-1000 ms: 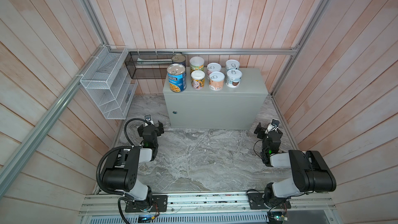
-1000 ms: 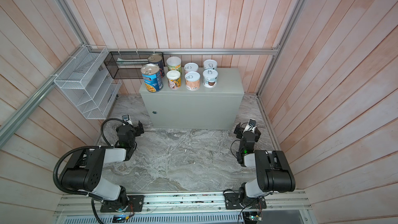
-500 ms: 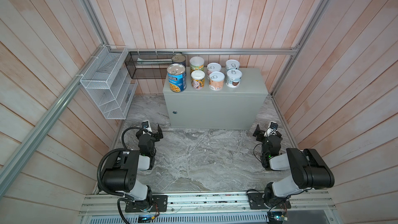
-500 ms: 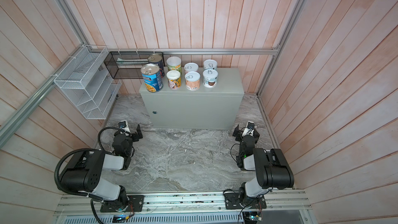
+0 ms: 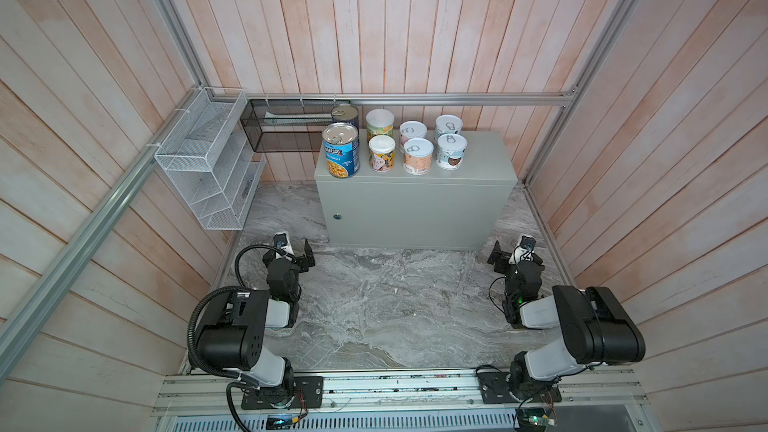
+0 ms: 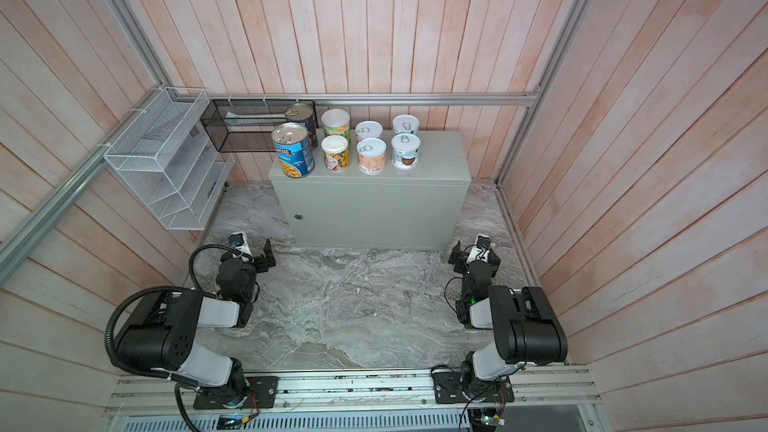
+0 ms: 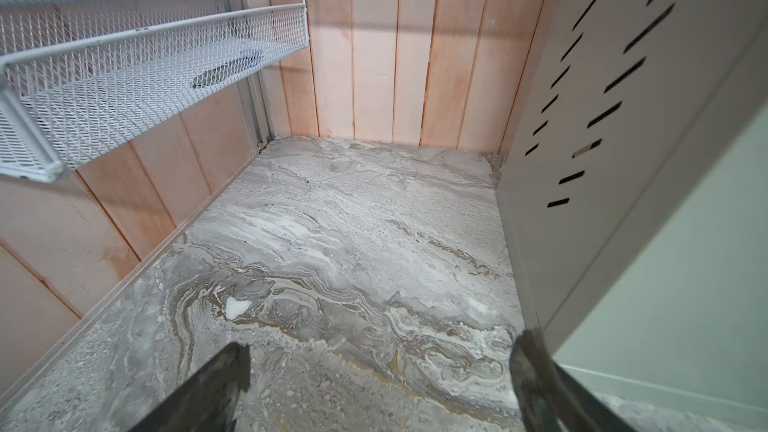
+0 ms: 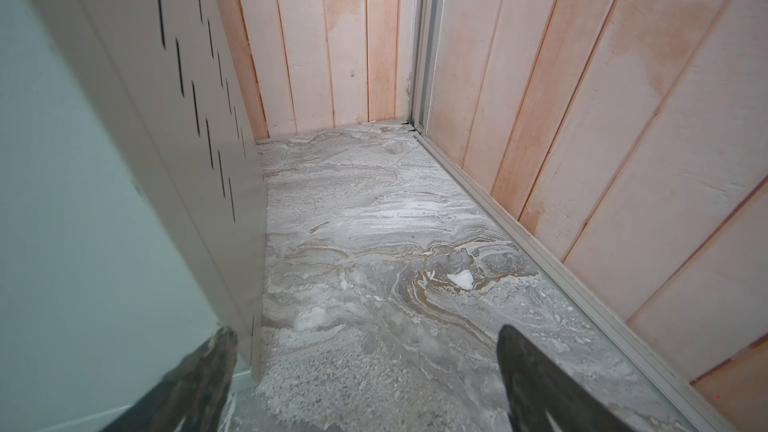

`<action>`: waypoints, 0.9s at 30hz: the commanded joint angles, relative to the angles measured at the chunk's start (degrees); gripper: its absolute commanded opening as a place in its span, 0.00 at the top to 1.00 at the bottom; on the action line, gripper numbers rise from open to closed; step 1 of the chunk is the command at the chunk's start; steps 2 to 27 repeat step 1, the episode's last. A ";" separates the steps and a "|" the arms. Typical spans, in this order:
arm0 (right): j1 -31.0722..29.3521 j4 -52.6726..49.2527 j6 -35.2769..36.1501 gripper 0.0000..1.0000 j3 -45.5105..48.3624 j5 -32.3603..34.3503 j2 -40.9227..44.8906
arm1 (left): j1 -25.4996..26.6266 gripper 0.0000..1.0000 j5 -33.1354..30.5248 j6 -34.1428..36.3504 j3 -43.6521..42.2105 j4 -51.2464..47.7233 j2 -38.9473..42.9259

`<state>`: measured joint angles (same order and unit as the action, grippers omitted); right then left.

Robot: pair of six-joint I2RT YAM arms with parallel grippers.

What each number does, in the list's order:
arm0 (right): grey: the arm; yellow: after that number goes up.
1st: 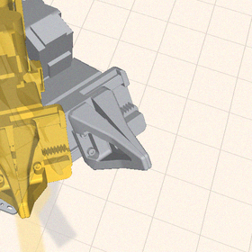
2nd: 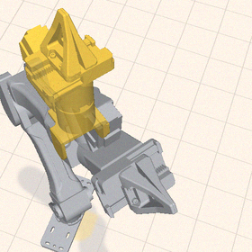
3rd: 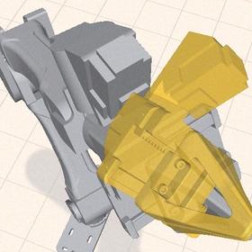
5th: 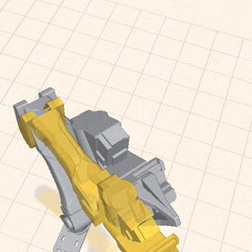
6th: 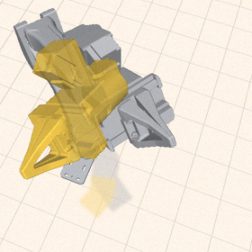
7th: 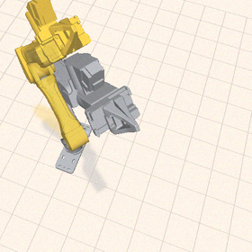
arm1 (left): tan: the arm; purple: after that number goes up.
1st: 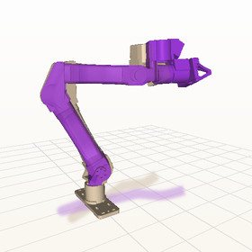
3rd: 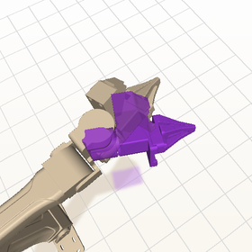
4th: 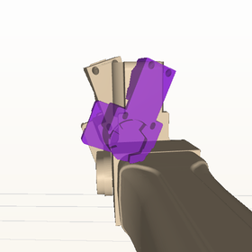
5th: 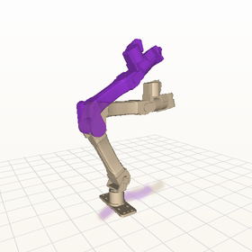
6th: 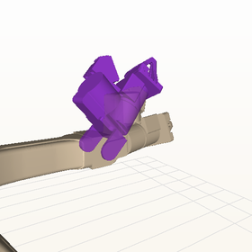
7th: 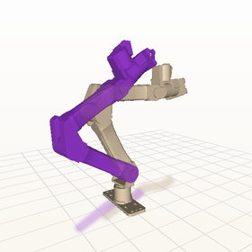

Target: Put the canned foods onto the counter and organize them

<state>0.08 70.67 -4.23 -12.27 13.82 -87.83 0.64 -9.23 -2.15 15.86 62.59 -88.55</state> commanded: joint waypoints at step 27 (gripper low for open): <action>-0.08 -0.05 0.80 0.02 -0.91 -0.39 0.68 | -0.08 0.00 0.44 -0.13 0.11 2.18 0.06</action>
